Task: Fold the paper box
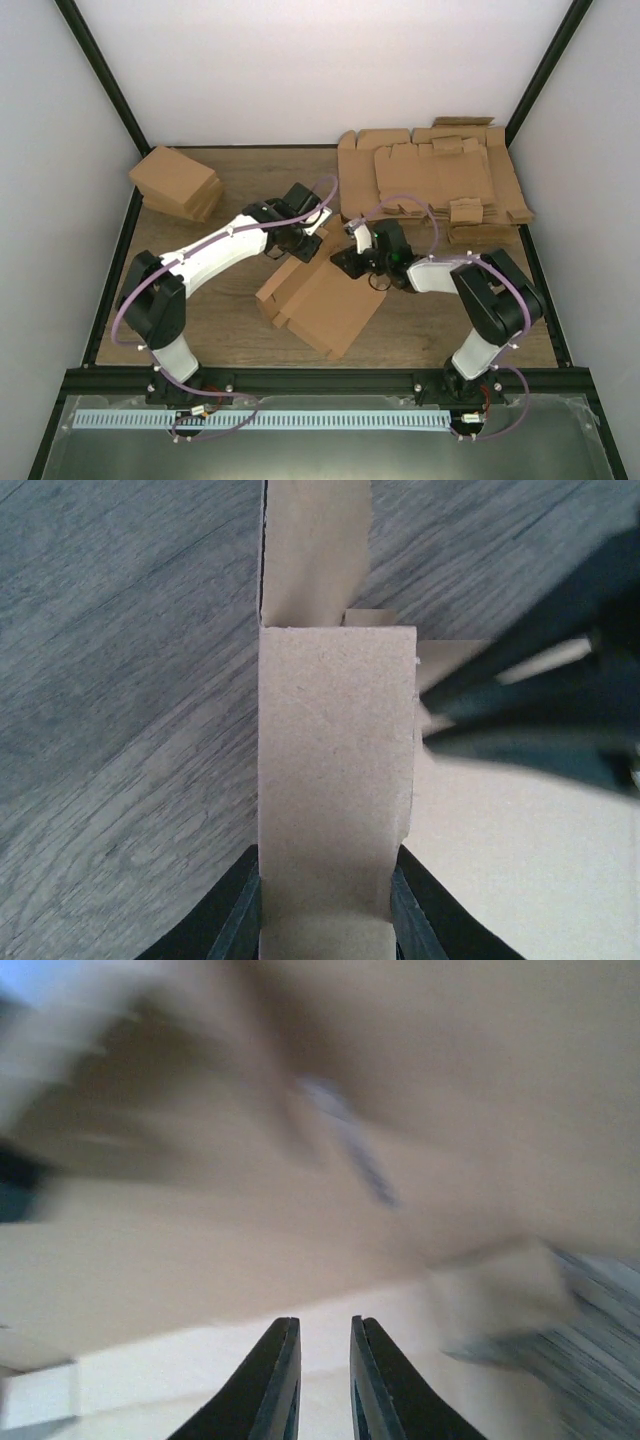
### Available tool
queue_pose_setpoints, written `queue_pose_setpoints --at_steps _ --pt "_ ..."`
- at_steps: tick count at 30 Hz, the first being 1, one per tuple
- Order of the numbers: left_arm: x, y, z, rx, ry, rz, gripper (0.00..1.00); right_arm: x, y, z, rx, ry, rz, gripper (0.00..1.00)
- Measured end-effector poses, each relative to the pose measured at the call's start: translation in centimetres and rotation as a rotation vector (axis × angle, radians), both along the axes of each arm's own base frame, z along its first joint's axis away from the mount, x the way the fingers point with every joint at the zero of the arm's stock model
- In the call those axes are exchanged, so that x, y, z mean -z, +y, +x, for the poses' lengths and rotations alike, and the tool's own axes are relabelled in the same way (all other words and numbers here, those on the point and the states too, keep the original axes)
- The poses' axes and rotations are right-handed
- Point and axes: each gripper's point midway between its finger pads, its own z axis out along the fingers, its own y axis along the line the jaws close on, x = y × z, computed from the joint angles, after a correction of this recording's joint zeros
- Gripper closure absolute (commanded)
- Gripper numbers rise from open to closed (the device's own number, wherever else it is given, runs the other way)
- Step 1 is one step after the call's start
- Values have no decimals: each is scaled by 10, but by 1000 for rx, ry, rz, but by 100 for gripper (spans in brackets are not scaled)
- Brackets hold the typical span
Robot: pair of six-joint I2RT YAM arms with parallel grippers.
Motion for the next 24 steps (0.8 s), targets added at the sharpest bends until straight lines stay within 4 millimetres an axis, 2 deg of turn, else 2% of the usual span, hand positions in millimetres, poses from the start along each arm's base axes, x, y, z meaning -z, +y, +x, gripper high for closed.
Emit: queue_pose_setpoints --at_steps 3,5,8,10,14,17,20,24 --pt "6 -1 4 -17 7 0 77 -28 21 -12 -72 -90 49 80" --pt "6 -2 5 -22 8 -8 77 -39 29 -16 -105 -127 73 77" --pt "5 -5 5 -18 12 -28 77 -39 30 -17 -123 -132 78 76" --pt "5 -7 4 -11 18 -37 77 -34 29 -16 -117 -121 68 72" --pt "5 -7 3 -6 18 -36 77 -31 17 -6 -55 -79 83 61" --pt "5 -7 4 -3 15 -33 77 -31 -6 11 27 -38 119 48" --pt "5 -7 4 3 13 -30 77 -25 -27 26 93 6 135 47" --pt "5 -7 3 11 13 -31 77 -4 -27 34 100 82 121 45"
